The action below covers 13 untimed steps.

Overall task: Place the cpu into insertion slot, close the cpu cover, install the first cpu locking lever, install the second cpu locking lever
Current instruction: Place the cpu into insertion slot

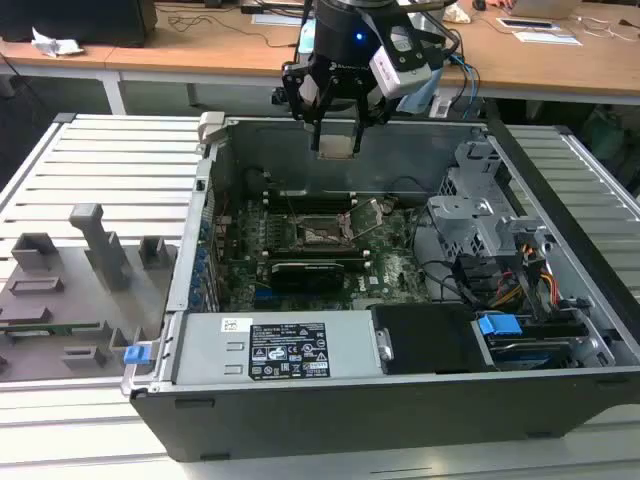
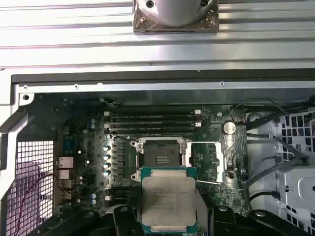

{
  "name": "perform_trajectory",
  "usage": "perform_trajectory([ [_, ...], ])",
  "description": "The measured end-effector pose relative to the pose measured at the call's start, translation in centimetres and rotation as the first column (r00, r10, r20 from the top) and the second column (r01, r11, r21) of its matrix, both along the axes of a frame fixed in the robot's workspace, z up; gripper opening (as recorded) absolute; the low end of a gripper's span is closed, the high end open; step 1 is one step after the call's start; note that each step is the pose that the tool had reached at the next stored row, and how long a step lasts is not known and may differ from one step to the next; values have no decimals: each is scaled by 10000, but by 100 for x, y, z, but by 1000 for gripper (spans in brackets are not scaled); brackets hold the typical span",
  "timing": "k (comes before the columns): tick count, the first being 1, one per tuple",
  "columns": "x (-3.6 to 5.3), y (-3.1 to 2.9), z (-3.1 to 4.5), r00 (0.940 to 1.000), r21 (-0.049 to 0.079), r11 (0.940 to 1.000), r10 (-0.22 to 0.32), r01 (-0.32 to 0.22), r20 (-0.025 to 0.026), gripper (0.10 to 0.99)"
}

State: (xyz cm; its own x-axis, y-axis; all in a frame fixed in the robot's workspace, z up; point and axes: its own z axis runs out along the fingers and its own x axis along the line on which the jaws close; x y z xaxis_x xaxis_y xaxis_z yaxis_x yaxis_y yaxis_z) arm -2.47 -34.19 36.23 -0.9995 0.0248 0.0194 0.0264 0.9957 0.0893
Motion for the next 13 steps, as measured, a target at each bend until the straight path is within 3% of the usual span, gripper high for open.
perform_trajectory([
  [3, 0, -28, 0, 10000, 0, 10000, -1, 1, 0, 533],
  [6, 0, -31, -4, 9993, -3, 9993, -379, 379, 0, 533],
  [9, 0, -31, -10, 9945, -7, 9945, -1052, 1052, 0, 533],
  [13, 0, -31, -13, 9886, -6, 9886, -1507, 1507, 1, 533],
])
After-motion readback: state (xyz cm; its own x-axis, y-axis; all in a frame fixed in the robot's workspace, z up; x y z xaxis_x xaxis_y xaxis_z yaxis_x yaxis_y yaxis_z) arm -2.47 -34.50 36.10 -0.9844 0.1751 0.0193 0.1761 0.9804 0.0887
